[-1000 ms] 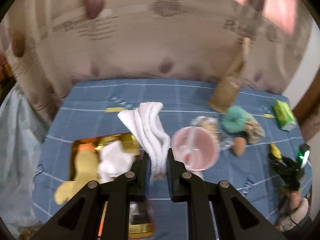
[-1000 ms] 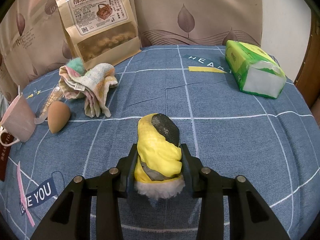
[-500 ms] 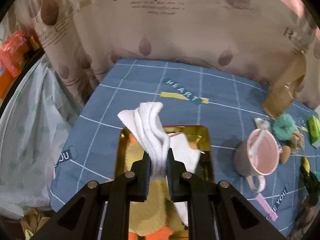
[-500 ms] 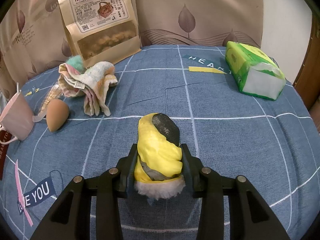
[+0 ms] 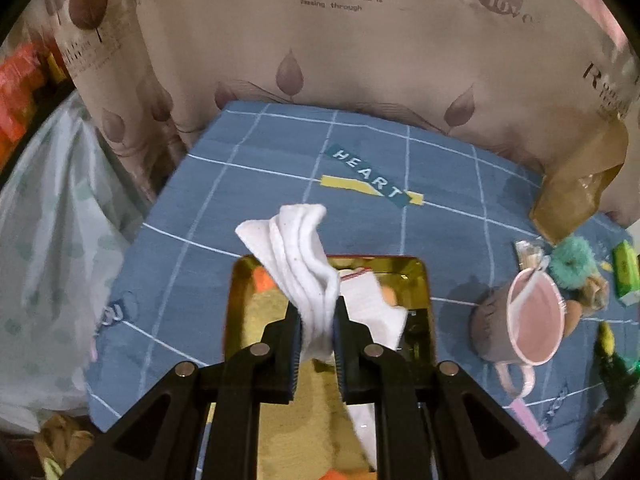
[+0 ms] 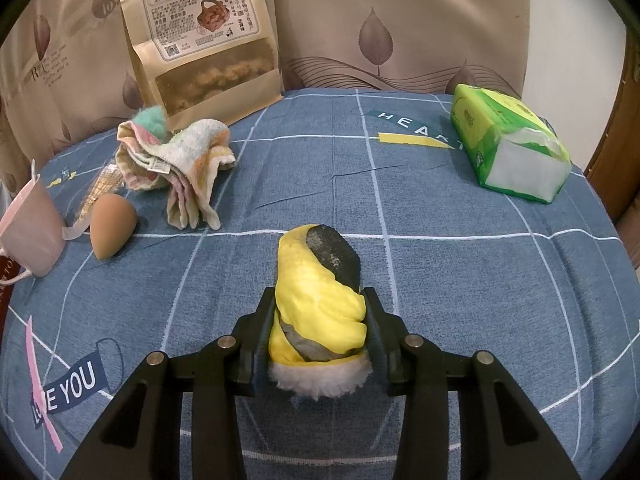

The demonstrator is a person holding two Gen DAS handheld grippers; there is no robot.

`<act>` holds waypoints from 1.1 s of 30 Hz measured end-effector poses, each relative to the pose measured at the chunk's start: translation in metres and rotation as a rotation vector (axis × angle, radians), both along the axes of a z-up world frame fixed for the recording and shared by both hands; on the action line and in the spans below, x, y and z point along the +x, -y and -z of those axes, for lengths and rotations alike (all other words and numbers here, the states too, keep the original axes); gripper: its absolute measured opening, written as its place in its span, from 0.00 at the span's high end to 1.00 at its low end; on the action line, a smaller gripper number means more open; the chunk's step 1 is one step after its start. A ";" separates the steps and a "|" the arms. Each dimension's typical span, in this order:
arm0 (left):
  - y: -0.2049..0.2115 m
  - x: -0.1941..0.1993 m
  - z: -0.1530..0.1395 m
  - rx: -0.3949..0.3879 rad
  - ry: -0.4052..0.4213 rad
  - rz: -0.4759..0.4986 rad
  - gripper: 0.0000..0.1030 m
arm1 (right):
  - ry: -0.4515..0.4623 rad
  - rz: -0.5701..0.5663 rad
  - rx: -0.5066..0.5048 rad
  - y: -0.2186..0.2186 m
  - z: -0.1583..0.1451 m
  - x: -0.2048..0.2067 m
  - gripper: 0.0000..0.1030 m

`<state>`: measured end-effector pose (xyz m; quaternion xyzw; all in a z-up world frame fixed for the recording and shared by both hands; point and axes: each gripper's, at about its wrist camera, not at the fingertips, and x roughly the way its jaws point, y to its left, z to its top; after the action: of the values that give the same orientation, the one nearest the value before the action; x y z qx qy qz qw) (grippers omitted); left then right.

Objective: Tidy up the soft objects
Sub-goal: 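Carry the white sock into the gold tray and open the left tool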

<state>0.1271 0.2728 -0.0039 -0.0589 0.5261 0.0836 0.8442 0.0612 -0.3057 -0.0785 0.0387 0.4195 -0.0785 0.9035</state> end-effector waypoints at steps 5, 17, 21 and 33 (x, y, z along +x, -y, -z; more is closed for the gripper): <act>0.000 0.003 0.010 -0.072 -0.002 -0.012 0.86 | 0.000 0.000 0.001 0.000 0.000 0.000 0.62; -0.007 0.005 0.028 -0.104 -0.017 -0.028 0.83 | 0.000 0.002 -0.001 -0.001 0.000 0.000 0.61; -0.015 0.002 0.031 -0.090 -0.029 -0.052 0.75 | 0.000 0.002 -0.002 -0.002 0.000 0.000 0.61; -0.027 -0.017 0.028 -0.058 -0.043 -0.072 0.64 | -0.002 0.000 -0.006 -0.002 0.000 0.001 0.61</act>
<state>0.1098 0.2999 -0.0322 -0.1005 0.5438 0.0996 0.8272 0.0619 -0.3039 -0.0789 0.0358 0.4203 -0.0799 0.9032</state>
